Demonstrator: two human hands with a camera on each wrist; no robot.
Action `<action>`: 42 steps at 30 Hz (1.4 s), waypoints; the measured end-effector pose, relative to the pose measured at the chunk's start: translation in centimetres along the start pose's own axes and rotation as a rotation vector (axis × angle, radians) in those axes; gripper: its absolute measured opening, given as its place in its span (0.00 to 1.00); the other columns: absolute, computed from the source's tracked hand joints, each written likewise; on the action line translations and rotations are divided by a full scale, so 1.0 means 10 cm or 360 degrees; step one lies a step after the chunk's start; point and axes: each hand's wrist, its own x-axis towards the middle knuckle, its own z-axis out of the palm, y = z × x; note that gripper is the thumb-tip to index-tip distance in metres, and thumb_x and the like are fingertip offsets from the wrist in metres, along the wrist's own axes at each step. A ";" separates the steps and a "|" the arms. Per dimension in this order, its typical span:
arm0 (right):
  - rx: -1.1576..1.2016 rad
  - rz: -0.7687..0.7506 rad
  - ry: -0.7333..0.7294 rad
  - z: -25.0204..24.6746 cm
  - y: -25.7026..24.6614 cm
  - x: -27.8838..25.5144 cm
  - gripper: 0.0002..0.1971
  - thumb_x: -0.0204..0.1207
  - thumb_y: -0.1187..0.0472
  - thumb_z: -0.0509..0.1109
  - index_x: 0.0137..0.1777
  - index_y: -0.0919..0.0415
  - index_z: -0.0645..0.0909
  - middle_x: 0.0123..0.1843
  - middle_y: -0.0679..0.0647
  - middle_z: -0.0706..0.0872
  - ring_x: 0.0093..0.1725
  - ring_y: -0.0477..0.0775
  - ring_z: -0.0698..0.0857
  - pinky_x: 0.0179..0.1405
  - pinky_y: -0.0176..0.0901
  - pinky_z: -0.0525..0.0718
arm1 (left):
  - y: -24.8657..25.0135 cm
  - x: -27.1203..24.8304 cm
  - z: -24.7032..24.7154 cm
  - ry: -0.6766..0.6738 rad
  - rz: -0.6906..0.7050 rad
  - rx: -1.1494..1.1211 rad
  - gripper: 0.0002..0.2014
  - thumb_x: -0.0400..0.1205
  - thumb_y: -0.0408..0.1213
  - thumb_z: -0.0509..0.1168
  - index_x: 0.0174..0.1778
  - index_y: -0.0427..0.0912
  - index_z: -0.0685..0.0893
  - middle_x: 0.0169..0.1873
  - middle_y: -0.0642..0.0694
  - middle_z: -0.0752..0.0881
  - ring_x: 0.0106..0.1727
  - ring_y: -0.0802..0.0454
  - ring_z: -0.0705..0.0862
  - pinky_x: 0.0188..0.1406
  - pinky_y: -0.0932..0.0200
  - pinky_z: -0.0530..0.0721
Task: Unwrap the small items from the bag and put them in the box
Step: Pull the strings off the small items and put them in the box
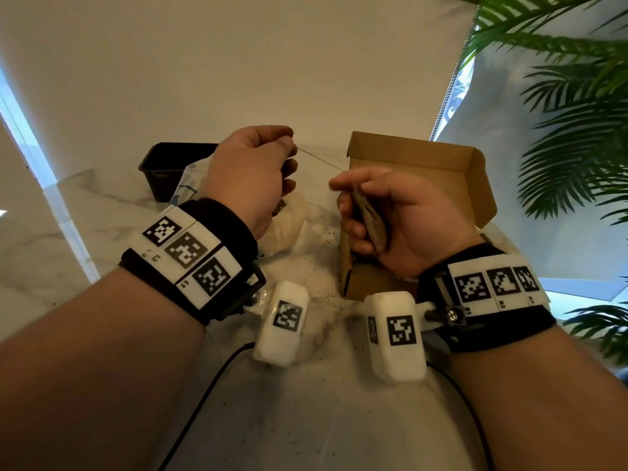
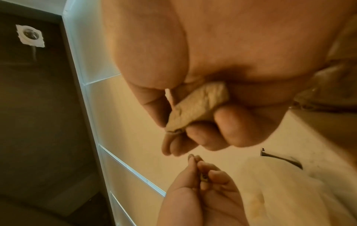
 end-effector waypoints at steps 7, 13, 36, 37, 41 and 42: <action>0.0199 -0.0351 0.0410 -0.02 -0.06 0.07 0.18 0.84 0.70 0.56 0.60 0.56 0.86 0.49 0.58 0.85 0.44 0.55 0.81 0.37 0.47 0.78 | -0.04 -0.09 0.04 -0.0533 -0.0115 0.0449 0.05 0.87 0.34 0.67 0.52 0.46 0.89 0.39 0.51 0.90 0.34 0.58 0.86 0.33 0.61 0.84; 0.0287 -0.0399 0.0771 -0.02 -0.07 0.10 0.15 0.85 0.71 0.61 0.62 0.58 0.85 0.49 0.55 0.90 0.39 0.49 0.87 0.29 0.42 0.84 | -0.01 -0.17 0.06 -0.0898 -0.0198 0.0554 0.05 0.86 0.32 0.69 0.53 0.43 0.89 0.40 0.48 0.92 0.38 0.54 0.90 0.33 0.60 0.86; 0.0321 -0.0402 0.0862 -0.07 -0.05 0.13 0.13 0.83 0.73 0.65 0.59 0.57 0.85 0.41 0.52 0.92 0.38 0.49 0.91 0.29 0.43 0.86 | -0.05 -0.10 0.04 -0.0509 -0.0169 0.0515 0.01 0.85 0.36 0.71 0.50 0.44 0.88 0.40 0.50 0.90 0.37 0.56 0.87 0.35 0.60 0.86; 0.0323 -0.0403 0.0867 -0.07 -0.05 0.13 0.13 0.83 0.73 0.65 0.59 0.57 0.85 0.41 0.52 0.92 0.37 0.49 0.91 0.29 0.44 0.86 | -0.05 -0.10 0.04 -0.0512 -0.0171 0.0525 0.01 0.85 0.36 0.71 0.50 0.45 0.89 0.40 0.50 0.91 0.38 0.56 0.87 0.35 0.59 0.86; 0.0336 -0.0402 0.0914 -0.07 -0.04 0.12 0.13 0.83 0.72 0.66 0.60 0.58 0.85 0.42 0.54 0.93 0.39 0.50 0.92 0.29 0.45 0.87 | -0.03 -0.13 0.03 -0.0576 -0.0128 0.0698 0.02 0.84 0.39 0.72 0.49 0.49 0.90 0.44 0.51 0.92 0.41 0.55 0.86 0.37 0.58 0.85; 0.0335 -0.0402 0.0936 -0.08 -0.04 0.12 0.13 0.83 0.72 0.66 0.61 0.58 0.85 0.42 0.53 0.93 0.39 0.50 0.92 0.29 0.46 0.87 | -0.02 -0.14 0.03 -0.0624 -0.0115 0.0747 0.02 0.84 0.39 0.72 0.49 0.50 0.90 0.44 0.51 0.92 0.41 0.56 0.86 0.36 0.60 0.85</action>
